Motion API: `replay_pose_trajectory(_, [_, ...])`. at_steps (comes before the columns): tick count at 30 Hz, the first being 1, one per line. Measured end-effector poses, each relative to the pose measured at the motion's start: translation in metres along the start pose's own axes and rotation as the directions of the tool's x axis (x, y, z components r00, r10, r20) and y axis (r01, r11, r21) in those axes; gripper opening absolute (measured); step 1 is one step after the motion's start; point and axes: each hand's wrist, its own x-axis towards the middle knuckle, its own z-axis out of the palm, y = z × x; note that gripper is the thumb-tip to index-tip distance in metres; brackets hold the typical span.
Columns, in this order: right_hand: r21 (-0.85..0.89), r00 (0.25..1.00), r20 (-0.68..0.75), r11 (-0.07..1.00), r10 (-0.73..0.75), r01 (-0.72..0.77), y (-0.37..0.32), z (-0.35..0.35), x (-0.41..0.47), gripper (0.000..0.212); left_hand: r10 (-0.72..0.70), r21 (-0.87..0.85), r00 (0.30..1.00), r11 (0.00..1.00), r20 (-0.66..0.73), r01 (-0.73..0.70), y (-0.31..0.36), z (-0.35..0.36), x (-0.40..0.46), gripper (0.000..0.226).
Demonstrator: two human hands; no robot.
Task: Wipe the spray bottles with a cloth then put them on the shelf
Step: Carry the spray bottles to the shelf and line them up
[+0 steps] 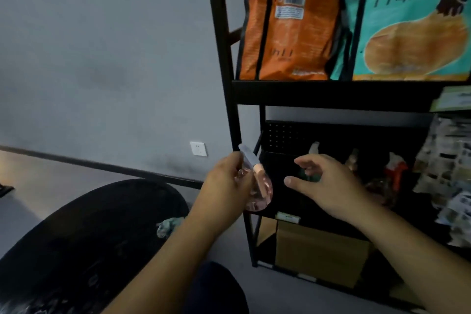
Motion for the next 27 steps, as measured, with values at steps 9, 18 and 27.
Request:
replay_pose_trajectory(9, [-0.003, 0.993, -0.028, 0.994, 0.111, -0.112, 0.058, -0.019, 0.002, 0.057, -0.041, 0.052, 0.997, 0.998, 0.064, 0.038, 0.005, 0.063, 0.038, 0.029])
replay_pose_trajectory(18, [0.006, 0.98, -0.012, 0.98, 0.197, -0.197, 0.096, -0.002, 0.021, 0.065, -0.092, 0.037, 0.992, 0.995, 0.09, 0.089, -0.018, 0.105, 0.081, 0.012])
replay_pose_trajectory(27, [-0.029, 0.967, 0.005, 0.967, 0.253, -0.253, 0.118, 0.023, 0.036, 0.062, -0.162, 0.051, 0.978, 0.986, 0.133, 0.157, -0.046, 0.133, 0.114, 0.026])
